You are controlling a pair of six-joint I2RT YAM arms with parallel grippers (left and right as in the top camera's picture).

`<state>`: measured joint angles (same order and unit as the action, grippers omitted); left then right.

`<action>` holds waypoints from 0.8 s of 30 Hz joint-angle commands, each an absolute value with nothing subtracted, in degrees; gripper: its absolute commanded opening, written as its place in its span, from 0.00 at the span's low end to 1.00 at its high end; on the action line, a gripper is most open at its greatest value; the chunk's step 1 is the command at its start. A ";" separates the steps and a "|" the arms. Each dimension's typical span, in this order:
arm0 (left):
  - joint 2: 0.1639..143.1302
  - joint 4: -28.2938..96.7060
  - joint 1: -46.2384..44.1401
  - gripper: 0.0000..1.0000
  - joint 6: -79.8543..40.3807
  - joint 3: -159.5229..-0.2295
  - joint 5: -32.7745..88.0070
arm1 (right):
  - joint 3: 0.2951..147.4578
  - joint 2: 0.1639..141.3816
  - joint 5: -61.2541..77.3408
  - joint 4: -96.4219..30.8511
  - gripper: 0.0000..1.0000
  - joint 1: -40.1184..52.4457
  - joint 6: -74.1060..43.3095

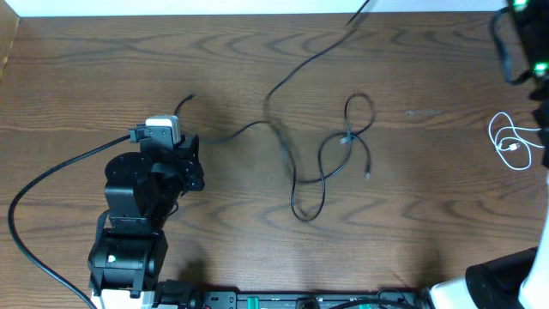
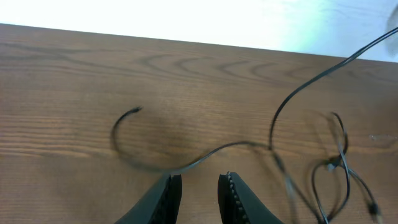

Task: Untangle cables

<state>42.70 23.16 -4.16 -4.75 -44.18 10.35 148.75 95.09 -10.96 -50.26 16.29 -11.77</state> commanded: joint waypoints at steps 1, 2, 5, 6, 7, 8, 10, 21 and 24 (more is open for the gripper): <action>42.61 23.31 -3.92 0.25 -5.45 -44.86 10.02 | 149.10 96.68 -11.20 -49.32 0.01 14.31 -13.50; 42.61 23.33 -3.92 0.25 -5.48 -44.86 10.02 | 149.10 96.62 -11.05 -48.82 0.01 14.17 -14.57; 42.61 23.33 -3.92 0.25 -5.48 -44.86 10.02 | 149.10 96.68 -7.79 -47.31 0.01 14.26 -16.97; 42.61 23.33 -3.92 0.25 -5.48 -44.86 10.02 | 149.08 96.86 -5.74 -46.94 0.01 14.31 -17.93; 42.61 23.35 -3.92 0.25 -5.48 -44.86 10.04 | 149.08 97.03 -3.40 -46.52 0.01 14.31 -18.81; 42.61 23.40 -3.92 0.25 -5.48 -44.86 10.13 | 149.08 97.21 -0.60 -46.00 0.01 14.31 -19.75; 42.61 23.49 -3.92 0.25 -5.48 -44.86 11.62 | 149.08 97.86 6.83 -44.27 0.01 14.35 -21.32; 42.61 26.39 -3.92 0.21 -5.30 -44.86 16.05 | 149.08 100.36 32.01 -35.29 0.01 14.92 -19.46; 42.61 27.64 -3.92 0.21 -4.78 -44.84 16.03 | 149.08 100.36 20.32 -41.12 0.01 14.55 -16.10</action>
<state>42.70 27.03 -4.16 -4.91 -44.18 15.14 148.79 100.25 27.11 -38.72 14.94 -19.88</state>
